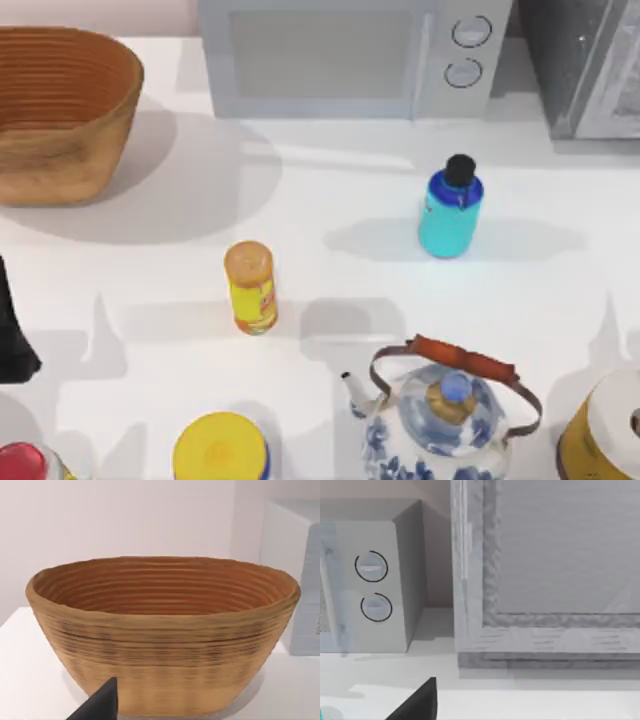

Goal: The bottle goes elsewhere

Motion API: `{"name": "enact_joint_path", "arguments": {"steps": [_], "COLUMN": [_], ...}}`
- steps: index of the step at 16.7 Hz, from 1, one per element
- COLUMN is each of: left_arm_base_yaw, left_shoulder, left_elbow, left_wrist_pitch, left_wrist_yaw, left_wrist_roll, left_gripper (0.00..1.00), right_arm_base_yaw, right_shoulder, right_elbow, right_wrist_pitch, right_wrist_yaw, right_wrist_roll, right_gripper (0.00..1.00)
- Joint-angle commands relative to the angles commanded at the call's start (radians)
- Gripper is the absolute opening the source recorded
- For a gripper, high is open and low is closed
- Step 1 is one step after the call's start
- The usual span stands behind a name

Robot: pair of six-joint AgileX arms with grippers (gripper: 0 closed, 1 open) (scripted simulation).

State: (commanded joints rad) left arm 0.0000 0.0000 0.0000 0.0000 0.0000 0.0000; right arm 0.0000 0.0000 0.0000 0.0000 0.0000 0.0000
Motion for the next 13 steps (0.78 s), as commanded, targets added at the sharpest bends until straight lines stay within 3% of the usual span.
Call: {"name": "enact_joint_path", "arguments": {"steps": [7, 13], "left_arm_base_yaw": [-0.086, -0.307], "left_shoulder": [0.159, 0.693], "left_elbow": [0.093, 0.332], "left_wrist_pitch": [0.082, 0.294], "left_wrist_yaw": [0.006, 0.021], "left_wrist_roll": [0.004, 0.013], "left_gripper": [1.0, 1.0], "right_arm_base_yaw": [0.0, 0.0], "right_shoulder": [0.0, 0.0], "right_elbow": [0.0, 0.0], "right_wrist_pitch": [0.0, 0.0], "right_wrist_yaw": [0.0, 0.0], "right_wrist_roll": [0.0, 0.0], "right_gripper": [1.0, 1.0]}}
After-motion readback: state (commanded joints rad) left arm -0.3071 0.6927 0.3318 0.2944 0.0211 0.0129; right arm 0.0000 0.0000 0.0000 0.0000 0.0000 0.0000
